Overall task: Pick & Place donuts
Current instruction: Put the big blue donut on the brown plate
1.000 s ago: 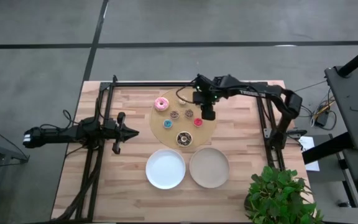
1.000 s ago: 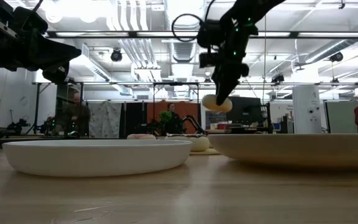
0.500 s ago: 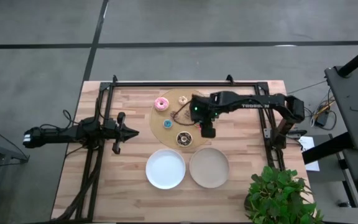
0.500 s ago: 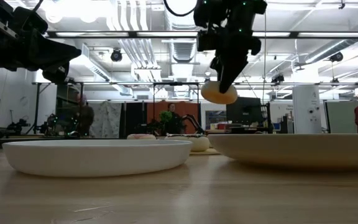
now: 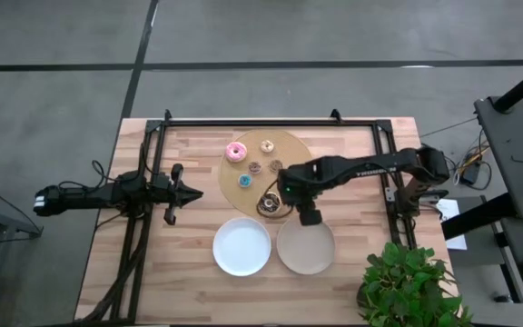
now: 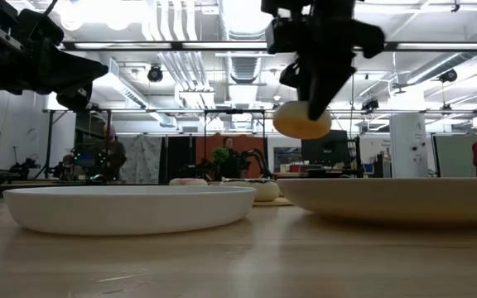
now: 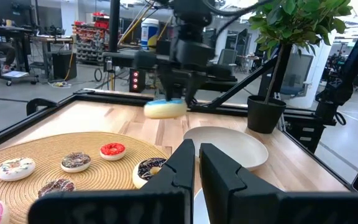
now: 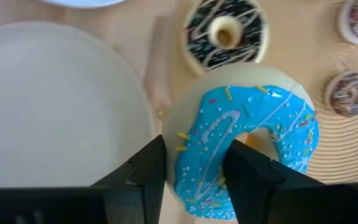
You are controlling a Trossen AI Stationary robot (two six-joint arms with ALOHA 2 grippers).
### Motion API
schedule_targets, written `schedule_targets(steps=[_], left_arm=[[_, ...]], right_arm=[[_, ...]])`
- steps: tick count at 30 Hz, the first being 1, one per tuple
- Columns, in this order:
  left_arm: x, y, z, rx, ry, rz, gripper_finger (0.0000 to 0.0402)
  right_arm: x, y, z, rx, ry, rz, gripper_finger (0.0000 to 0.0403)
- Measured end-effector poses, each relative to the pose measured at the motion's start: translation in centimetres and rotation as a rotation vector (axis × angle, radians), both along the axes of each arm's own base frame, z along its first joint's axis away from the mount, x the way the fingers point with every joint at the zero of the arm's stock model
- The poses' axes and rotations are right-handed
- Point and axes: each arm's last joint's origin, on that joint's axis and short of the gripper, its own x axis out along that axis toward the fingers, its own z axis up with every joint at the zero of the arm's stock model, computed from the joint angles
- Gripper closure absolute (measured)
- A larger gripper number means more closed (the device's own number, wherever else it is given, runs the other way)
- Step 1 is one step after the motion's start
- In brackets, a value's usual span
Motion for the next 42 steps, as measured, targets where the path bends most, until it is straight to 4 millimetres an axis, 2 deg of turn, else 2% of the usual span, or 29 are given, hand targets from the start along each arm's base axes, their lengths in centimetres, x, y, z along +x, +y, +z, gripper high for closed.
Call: schedule_targets(steps=[11, 17, 21, 26, 42], left_arm=[[0.0, 0.0, 0.0, 0.000, 0.000, 0.000, 0.0402], [0.0, 0.0, 0.0, 0.000, 0.001, 0.000, 0.0402], [0.0, 0.0, 0.0, 0.000, 0.000, 0.000, 0.0402], [0.0, 0.0, 0.0, 0.000, 0.001, 0.000, 0.0402], [0.0, 0.0, 0.0, 0.000, 0.001, 0.000, 0.0402]], right_arm=[[-3.5, 4.9, -1.5, -0.006, -0.009, 0.186, 0.0277], [-5.2, 6.3, -2.9, -0.003, -0.021, 0.237, 0.0270], [-5.5, 6.6, -3.7, -0.002, -0.022, 0.250, 0.0266], [-5.5, 7.3, -3.9, 0.010, -0.048, 0.244, 0.0271], [-5.9, 11.3, -3.9, 0.044, -0.099, 0.322, 0.0280]])
